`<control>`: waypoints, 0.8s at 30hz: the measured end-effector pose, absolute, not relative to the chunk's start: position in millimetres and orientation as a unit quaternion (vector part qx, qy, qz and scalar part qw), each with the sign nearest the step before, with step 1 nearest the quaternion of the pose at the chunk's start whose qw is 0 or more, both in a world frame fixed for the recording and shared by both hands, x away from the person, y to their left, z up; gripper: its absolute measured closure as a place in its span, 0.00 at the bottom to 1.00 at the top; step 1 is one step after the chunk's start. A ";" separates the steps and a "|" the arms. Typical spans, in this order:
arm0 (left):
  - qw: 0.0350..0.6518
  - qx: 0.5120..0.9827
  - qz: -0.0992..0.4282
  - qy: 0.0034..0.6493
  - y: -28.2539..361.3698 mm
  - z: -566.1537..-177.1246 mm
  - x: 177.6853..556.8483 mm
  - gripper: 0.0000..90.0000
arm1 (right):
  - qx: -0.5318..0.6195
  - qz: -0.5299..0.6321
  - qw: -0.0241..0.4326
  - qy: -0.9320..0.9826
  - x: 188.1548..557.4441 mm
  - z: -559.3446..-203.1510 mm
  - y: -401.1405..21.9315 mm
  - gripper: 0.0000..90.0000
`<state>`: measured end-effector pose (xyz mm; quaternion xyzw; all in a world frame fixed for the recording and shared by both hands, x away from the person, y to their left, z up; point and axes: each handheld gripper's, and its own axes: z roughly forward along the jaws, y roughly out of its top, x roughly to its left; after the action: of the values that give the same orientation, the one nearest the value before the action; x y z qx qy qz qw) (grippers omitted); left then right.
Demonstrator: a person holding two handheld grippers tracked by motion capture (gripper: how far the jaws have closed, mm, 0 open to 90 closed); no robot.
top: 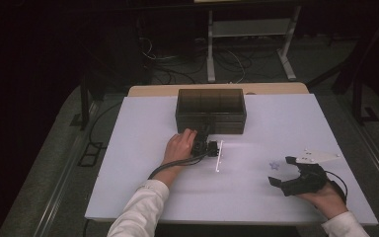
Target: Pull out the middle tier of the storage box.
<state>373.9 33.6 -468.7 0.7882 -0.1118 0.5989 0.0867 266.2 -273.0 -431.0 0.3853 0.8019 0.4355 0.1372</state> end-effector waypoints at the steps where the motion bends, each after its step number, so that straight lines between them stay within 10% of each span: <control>1: 0.086 0.788 0.599 -0.112 33.5 -468.8 373.6 0.89 | 0.385 0.436 0.137 0.802 266.2 -431.0 -272.9 0.00; 24: 0.081 0.789 0.598 -0.116 33.4 -468.0 366.8 0.89 | 0.386 0.437 0.138 0.801 265.5 -430.6 -273.6 0.00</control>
<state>366.8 33.4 -468.0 0.7891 -0.1158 0.5978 0.0810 265.5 -273.6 -430.6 0.3865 0.8007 0.4366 0.1375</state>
